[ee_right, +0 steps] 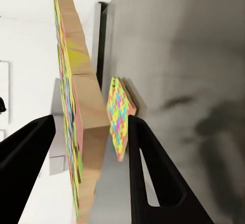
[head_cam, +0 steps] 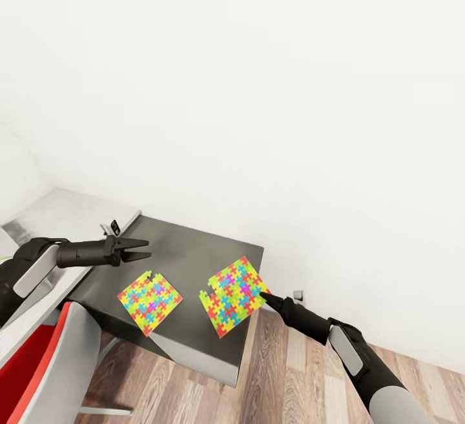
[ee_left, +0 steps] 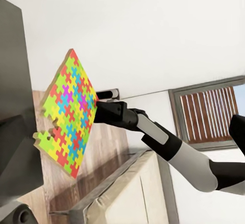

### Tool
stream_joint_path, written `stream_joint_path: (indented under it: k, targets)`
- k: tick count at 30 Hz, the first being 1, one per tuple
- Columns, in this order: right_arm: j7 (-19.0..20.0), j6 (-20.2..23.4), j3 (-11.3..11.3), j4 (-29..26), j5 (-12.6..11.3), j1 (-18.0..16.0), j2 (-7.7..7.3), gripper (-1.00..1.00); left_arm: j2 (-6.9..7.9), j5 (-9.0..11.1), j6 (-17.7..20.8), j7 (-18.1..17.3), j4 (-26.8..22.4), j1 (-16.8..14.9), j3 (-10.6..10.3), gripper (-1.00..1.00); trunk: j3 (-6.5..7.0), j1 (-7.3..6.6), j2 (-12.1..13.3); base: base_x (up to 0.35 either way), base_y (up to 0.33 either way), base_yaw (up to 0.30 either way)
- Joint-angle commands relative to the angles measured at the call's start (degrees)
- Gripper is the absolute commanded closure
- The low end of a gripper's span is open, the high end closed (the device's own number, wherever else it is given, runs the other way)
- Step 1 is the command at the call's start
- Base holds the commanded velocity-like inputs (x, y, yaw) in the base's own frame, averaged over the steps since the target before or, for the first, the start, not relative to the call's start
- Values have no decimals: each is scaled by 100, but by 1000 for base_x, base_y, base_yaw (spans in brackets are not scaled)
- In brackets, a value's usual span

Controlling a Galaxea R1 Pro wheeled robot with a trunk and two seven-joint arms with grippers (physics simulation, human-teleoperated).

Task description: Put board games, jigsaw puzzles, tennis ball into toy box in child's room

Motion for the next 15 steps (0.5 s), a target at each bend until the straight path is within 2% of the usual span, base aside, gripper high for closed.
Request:
stream_joint_path:
  k: [1, 15]
  targets:
    - [-3, 36, 12, -1, -40, -4, -4, 100, 7, 16, 33, -16, 3, -9, -17, -100, 0, 4, -10, 0, 0, 0]
    - [-3, -156, 16, 8, -46, -3, -5, 100, 8, -12, 33, -16, 3, -9, -8, -100, 132, 4, -10, 0, 0, 17]
